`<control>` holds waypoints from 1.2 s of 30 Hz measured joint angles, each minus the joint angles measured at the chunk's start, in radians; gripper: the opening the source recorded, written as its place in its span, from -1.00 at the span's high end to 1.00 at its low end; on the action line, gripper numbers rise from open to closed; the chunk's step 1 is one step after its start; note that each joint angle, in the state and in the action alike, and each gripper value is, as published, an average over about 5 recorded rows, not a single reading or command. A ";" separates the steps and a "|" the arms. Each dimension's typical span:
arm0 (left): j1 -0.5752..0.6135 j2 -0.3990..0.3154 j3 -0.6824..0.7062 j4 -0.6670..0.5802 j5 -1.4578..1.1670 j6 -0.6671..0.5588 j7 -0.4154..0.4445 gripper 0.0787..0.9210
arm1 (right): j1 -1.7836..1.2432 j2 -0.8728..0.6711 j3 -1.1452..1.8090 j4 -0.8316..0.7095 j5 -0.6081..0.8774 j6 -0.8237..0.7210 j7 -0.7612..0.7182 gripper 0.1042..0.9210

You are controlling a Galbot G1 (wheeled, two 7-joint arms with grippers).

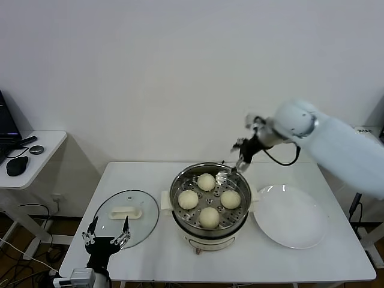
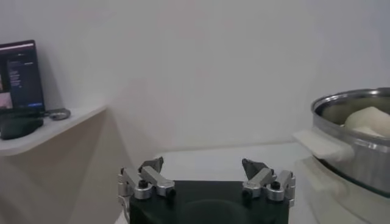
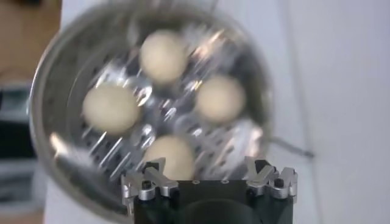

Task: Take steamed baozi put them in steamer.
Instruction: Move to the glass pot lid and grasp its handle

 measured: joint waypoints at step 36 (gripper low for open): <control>-0.170 0.125 -0.018 0.262 0.778 -0.160 -0.125 -0.77 | -1.513 0.405 1.406 0.290 0.210 0.478 0.855 -0.76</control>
